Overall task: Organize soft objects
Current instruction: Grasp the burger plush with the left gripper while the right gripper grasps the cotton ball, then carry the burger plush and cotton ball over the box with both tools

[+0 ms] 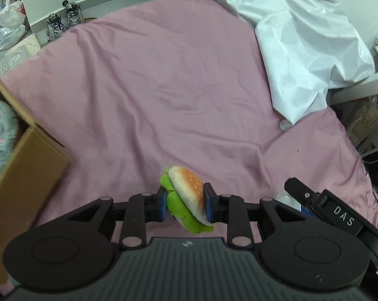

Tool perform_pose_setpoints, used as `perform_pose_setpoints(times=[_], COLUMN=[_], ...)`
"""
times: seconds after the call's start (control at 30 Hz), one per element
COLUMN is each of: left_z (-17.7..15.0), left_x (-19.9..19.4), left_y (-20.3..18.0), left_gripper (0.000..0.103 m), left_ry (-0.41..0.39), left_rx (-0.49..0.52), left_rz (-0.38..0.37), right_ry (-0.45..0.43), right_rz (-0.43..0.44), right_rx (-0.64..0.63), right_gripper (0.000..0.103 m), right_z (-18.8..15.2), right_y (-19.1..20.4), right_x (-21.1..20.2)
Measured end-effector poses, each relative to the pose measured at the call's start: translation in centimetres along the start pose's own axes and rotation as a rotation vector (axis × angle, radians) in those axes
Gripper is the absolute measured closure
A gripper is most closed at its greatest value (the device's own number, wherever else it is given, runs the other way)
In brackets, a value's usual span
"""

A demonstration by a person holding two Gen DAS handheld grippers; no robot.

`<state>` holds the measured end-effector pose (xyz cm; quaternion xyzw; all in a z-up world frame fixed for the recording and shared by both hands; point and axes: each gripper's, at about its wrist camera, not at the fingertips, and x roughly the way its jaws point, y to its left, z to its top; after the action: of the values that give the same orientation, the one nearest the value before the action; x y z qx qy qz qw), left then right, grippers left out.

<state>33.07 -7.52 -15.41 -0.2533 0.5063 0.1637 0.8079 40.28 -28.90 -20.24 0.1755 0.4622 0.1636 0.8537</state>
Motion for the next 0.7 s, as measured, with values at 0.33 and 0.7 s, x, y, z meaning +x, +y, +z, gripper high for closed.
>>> perform_pose_setpoints(times=[0.33,0.7], left_z=[-0.3,-0.4], left_x=[-4.5,-9.8], left_y=[3.6,8.6], left_gripper=[0.076,0.076], left_ry=[-0.089,-0.162], left_rx=[-0.03,-0.084], left_rz=[0.0,-0.003], right_ry=[-0.029,-0.034], right_rz=[0.057,0.138], right_rx=[-0.075,-0.162], right_gripper=[0.063,0.063], right_z=[-1.1,-3.3], right_y=[3.4,8.1], right_x=[-3.0,-5.5])
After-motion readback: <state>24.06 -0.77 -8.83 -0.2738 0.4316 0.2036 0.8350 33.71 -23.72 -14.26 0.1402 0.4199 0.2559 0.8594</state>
